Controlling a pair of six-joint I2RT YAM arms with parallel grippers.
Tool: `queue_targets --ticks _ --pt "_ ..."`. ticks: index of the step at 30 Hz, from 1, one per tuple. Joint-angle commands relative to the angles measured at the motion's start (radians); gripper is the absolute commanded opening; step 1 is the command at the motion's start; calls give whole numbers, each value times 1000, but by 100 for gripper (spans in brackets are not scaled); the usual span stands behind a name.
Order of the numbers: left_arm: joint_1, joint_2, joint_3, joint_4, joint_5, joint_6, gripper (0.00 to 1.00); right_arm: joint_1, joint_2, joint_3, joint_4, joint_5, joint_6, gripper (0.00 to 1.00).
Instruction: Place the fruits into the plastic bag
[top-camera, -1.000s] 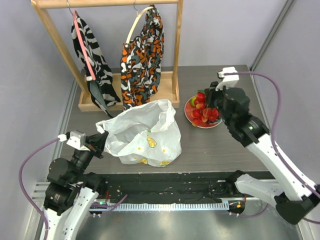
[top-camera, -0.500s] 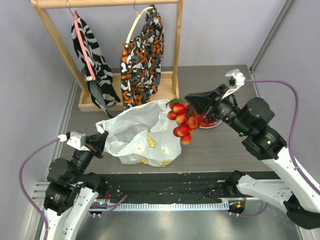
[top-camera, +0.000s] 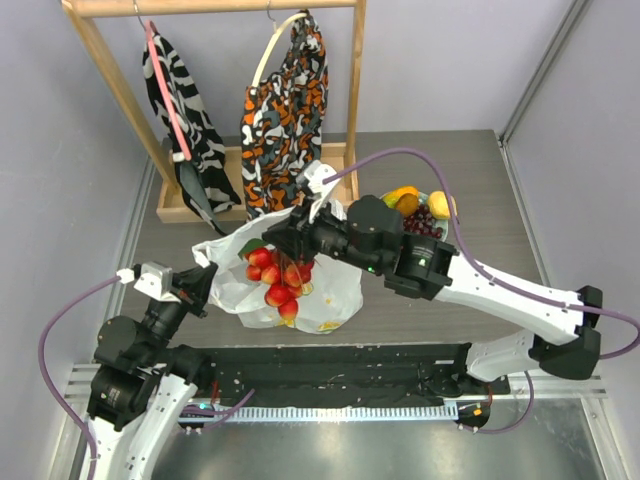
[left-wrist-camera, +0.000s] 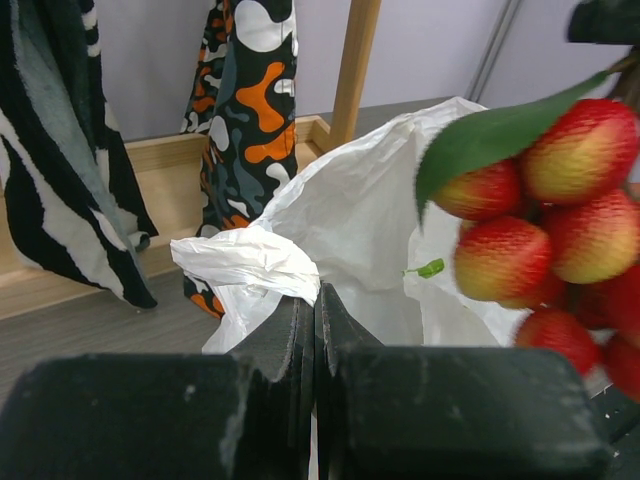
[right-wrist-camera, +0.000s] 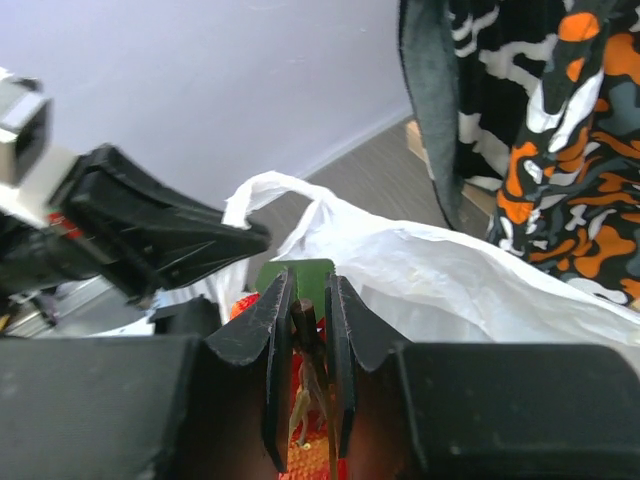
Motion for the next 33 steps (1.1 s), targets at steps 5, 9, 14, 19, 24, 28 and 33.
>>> queue_targets --ticks 5,9,14,19,24,28,33 --pt "0 -7 5 7 26 7 0 -4 128 197 53 127 -70 1" --pt "0 -15 5 7 26 7 0 -10 180 234 42 161 -84 1" --pt "0 -13 5 9 32 5 0 -36 223 261 42 157 -87 1" --pt "0 -15 4 7 32 7 0 -61 258 272 56 146 -73 1" --pt "0 -12 5 9 33 5 0 -95 284 264 88 109 -61 1" --pt "0 -9 4 10 38 5 0 -99 301 237 155 105 -64 1" --pt "2 -4 4 10 42 7 0 -101 350 237 209 86 -75 1"
